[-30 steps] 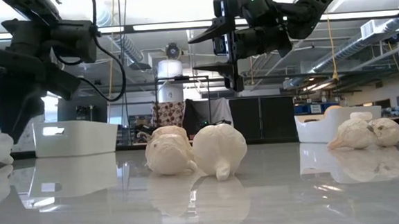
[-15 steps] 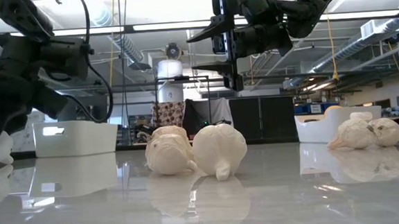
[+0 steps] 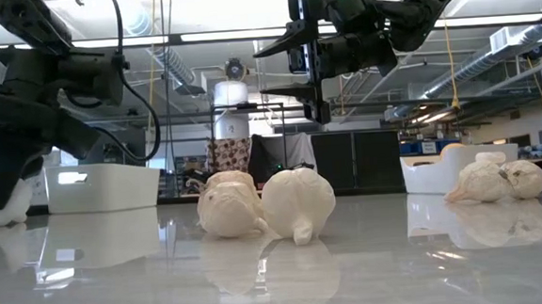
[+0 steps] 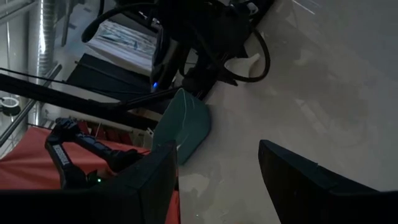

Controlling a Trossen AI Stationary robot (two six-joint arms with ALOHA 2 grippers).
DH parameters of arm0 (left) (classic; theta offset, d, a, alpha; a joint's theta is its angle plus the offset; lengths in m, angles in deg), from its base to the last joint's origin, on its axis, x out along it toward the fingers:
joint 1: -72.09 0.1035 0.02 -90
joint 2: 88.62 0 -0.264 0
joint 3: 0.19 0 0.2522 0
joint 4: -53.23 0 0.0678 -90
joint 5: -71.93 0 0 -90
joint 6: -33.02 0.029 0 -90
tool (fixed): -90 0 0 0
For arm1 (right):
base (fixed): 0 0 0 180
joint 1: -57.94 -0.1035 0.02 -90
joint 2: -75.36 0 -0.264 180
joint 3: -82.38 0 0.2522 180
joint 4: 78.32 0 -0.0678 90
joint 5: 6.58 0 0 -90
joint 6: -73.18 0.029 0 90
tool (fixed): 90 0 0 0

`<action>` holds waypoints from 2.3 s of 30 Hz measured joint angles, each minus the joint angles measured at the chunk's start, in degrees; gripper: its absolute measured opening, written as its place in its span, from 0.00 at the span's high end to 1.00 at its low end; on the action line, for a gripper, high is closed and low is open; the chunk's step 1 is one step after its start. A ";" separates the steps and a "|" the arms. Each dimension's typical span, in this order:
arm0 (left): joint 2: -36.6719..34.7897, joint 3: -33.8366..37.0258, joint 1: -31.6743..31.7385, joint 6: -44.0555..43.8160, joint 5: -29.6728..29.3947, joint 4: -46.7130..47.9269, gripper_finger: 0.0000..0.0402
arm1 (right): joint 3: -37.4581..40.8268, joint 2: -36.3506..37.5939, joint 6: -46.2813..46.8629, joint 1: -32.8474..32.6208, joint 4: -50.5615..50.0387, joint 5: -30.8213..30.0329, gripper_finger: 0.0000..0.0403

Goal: Sort produce into baskets
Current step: Put the white garlic into the green bin

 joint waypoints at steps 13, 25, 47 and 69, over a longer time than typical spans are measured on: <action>0.00 -6.25 0.00 -6.10 -4.78 0.44 0.36 | 0.00 0.00 -0.57 0.02 -0.04 1.58 0.41; -0.39 -23.97 -7.09 -9.11 -6.97 17.55 0.36 | 0.00 0.00 -2.03 -0.06 -1.60 2.00 0.41; -3.04 -28.57 -44.75 -56.50 -10.58 10.52 0.36 | 0.00 0.00 -6.67 -0.87 -5.44 -0.48 0.41; 4.94 -26.74 -66.61 -81.67 -13.00 -2.04 0.36 | 0.00 0.00 -10.89 1.66 -5.64 -1.53 0.41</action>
